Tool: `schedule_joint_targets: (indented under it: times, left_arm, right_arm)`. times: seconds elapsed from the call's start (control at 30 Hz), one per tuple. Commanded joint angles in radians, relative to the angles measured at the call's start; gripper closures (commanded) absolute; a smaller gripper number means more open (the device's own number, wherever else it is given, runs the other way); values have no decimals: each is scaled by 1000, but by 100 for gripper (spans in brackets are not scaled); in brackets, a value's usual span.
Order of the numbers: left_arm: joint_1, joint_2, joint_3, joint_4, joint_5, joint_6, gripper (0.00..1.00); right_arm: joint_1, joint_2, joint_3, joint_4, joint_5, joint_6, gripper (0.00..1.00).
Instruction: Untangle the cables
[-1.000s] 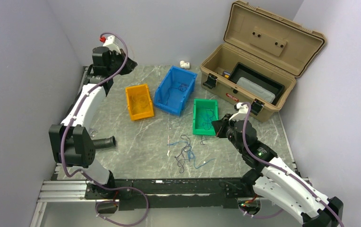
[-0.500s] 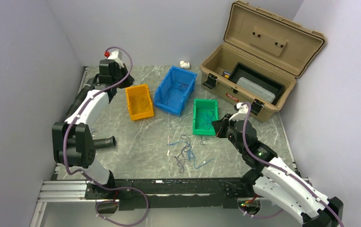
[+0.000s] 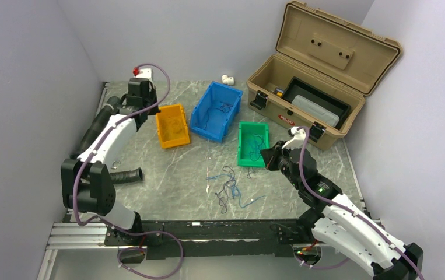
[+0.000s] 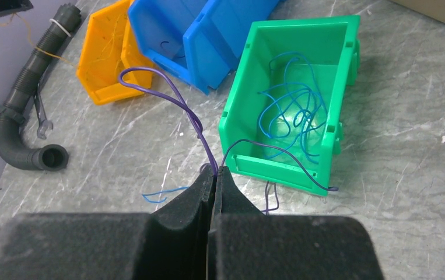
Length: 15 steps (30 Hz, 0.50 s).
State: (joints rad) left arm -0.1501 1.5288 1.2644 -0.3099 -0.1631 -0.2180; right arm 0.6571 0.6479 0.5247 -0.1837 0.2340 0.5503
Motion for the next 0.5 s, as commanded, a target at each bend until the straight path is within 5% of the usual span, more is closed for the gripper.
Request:
schedule_joint_targets:
  times: [0.0,0.27,0.47]
  left_arm:
    - [-29,-16,-40,12,-101,53,100]
    - [-104,70,-17,119,-215,162,100]
    - [-163,187,17,219,-122,236,100]
  right_arm:
    - [0,-4,40,13,-18,-1,100]
    - [1,-30,39,-7,-15,6,100]
    - [-1,-42,50,-34,-5,3,100]
